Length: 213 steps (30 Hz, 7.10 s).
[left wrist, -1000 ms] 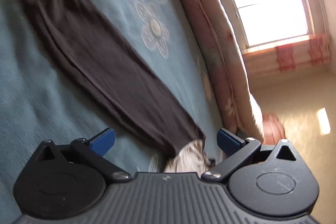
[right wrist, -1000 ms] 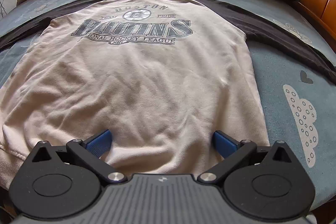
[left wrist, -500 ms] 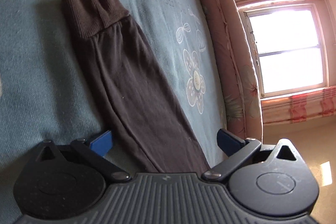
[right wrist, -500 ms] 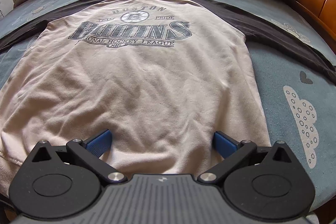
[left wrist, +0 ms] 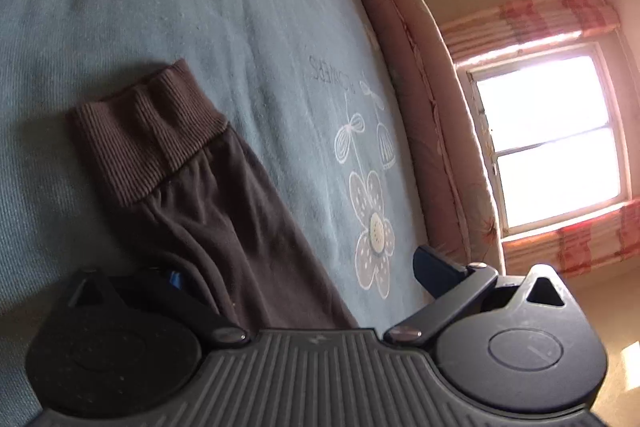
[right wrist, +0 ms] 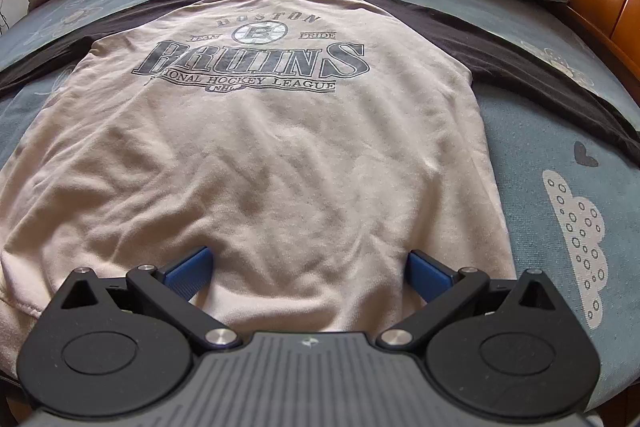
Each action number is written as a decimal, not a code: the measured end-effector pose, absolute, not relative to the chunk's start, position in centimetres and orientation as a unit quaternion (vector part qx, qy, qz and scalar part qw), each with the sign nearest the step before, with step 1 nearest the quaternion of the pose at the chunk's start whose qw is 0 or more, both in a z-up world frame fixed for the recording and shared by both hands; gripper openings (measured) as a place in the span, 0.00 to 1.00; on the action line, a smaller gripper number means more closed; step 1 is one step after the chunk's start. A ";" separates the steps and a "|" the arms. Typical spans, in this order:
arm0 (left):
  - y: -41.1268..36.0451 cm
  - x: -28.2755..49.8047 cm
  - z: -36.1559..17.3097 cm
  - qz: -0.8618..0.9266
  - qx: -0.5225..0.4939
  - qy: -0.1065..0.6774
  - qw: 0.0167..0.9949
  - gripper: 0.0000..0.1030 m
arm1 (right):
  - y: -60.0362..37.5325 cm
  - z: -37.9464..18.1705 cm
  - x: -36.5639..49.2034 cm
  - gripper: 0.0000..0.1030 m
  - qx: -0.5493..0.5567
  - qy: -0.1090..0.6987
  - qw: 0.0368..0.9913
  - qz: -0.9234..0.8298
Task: Fold clothes
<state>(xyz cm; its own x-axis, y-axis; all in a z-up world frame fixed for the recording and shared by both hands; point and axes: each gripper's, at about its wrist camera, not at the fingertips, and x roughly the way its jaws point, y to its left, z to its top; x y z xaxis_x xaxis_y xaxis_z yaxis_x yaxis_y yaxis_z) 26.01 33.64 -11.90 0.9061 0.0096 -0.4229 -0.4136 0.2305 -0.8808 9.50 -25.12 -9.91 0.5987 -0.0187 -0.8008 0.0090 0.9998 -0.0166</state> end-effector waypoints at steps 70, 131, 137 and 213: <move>17.1 31.8 3.3 -0.134 -0.431 0.176 0.875 0.94 | -18.2 -1.9 10.7 1.00 -0.058 0.432 0.876 0.206; -16.3 40.7 -3.6 -0.174 -0.205 0.415 0.869 0.95 | -30.7 -6.3 9.0 1.00 0.060 0.439 0.879 0.177; -20.5 38.5 -5.7 -0.144 -0.040 0.421 0.895 0.95 | -30.4 -6.1 8.9 1.00 0.055 0.440 0.877 0.182; 5.3 33.9 -1.8 -0.118 -0.203 0.447 0.863 0.98 | -28.4 -6.3 10.8 1.00 0.031 0.459 0.879 0.126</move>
